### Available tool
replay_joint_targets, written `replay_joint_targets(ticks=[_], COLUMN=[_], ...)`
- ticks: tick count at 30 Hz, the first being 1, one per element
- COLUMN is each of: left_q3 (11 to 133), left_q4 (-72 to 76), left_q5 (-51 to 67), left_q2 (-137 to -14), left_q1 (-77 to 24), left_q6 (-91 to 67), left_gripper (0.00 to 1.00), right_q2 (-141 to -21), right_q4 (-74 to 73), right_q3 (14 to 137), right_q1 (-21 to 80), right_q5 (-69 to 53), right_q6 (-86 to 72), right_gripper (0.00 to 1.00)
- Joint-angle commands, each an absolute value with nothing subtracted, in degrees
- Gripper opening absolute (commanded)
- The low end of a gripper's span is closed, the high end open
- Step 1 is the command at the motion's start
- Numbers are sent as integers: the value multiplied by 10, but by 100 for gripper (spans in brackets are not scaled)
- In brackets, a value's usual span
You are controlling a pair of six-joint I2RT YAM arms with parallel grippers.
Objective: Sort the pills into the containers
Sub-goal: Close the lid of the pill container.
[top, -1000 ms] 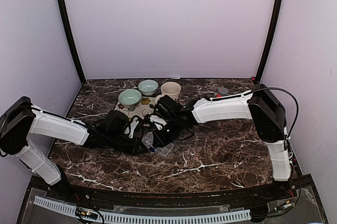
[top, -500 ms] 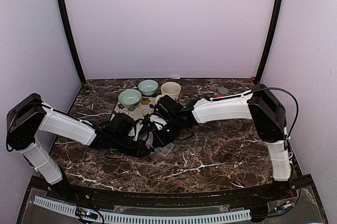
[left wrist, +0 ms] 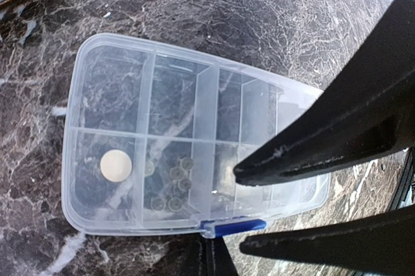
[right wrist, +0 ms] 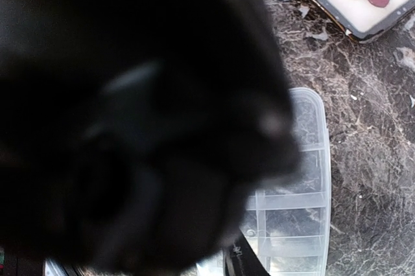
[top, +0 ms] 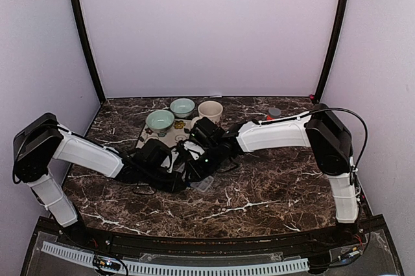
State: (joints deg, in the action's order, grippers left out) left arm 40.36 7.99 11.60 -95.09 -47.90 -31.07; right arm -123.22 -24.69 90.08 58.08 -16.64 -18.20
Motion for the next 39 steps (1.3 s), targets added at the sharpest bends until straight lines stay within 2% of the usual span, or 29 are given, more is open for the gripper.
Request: replay_joint_targets(ticks=[1,11,29,34,39], left_q3=[415,413,411,410,410], left_q4=[71,74,75,75,74], left_q5=[99,93,90,89,88], left_q2=[-954,-957,-954,-951,-950], left_q1=[-482,-482,-482,-482,-482], left_q6=[-309,-316,-318,-319,-320], left_gripper=[2,2,2,2,2], right_q2=[-1244,-1223,-1186,-1181,-1179], right_q4=[-282,-281,-266,-256,-239], right_q3=[877,871,852,851,853], right_q1=[587,586,575,567,554], right_q5=[-145,-126,-84,-76,-77], right_q6=[-180,-179,-184,-191,-200], right_gripper=[24,29,31,30,22])
